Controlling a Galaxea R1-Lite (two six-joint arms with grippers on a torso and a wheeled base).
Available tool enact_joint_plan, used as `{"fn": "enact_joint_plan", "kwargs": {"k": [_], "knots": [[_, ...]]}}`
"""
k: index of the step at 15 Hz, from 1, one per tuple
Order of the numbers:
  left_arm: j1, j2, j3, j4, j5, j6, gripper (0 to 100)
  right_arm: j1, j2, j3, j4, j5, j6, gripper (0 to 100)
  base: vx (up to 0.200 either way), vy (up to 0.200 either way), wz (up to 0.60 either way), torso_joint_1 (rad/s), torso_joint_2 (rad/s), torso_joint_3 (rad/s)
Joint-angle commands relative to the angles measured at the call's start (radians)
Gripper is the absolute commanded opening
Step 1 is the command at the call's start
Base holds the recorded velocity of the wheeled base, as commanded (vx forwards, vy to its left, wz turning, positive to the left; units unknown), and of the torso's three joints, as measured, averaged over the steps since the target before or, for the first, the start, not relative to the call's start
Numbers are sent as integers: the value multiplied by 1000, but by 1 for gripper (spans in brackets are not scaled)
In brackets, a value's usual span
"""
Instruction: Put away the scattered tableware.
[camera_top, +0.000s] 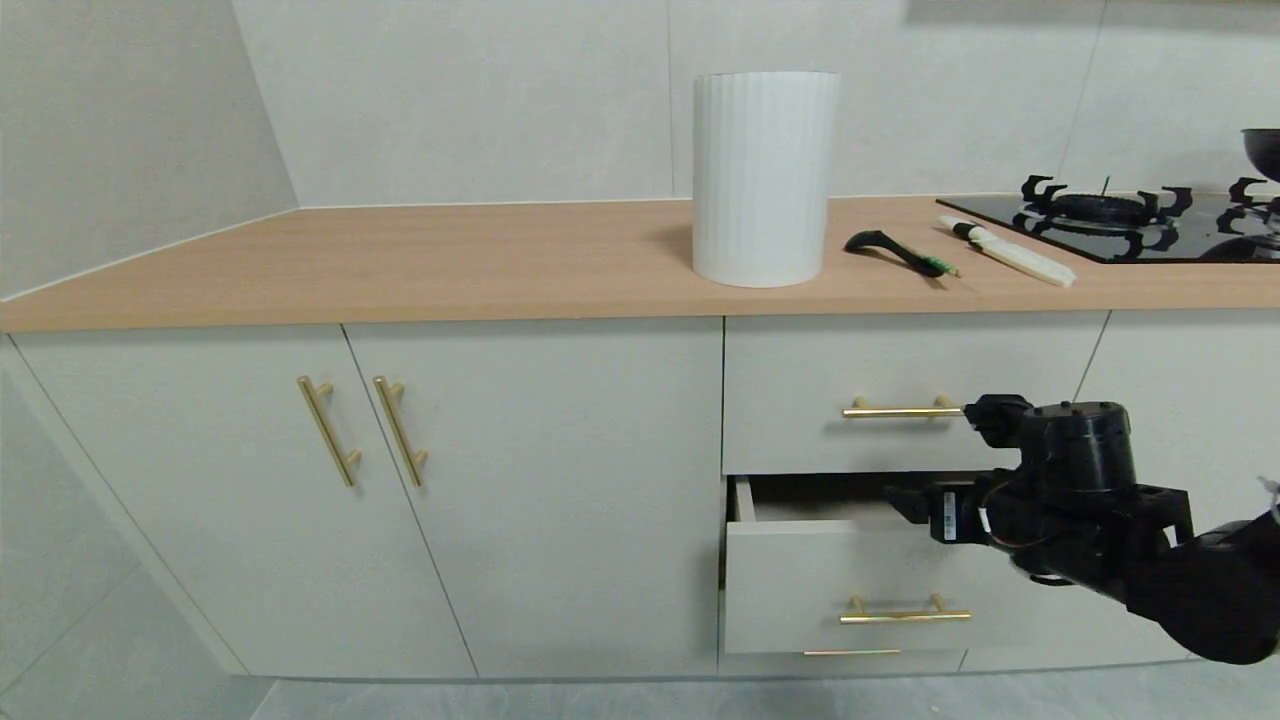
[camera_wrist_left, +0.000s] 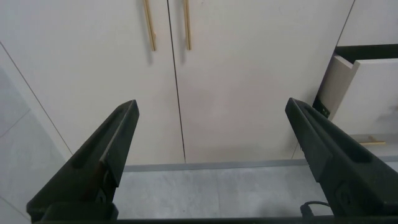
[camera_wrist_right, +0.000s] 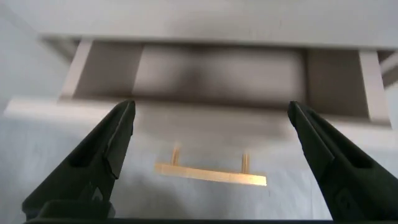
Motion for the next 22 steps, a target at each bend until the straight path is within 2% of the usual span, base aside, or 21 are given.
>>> {"fn": "enact_joint_plan", "kwargs": {"k": [1,5,15,22], "knots": [[0,0,0,-1,0,0,100,-2,172,8,-152,-41,0,100,0,0,0,0,0,0],[0,0,0,-1,0,0,100,-5,272,8,-273,-44,-2,100,0,0,0,0,0,0],[0,0,0,-1,0,0,100,-21,273,9,-265,-44,-5,100,0,0,0,0,0,0],[0,0,0,1,0,0,100,-20,141,14,-38,-28,-8,100,0,0,0,0,0,0]]}}
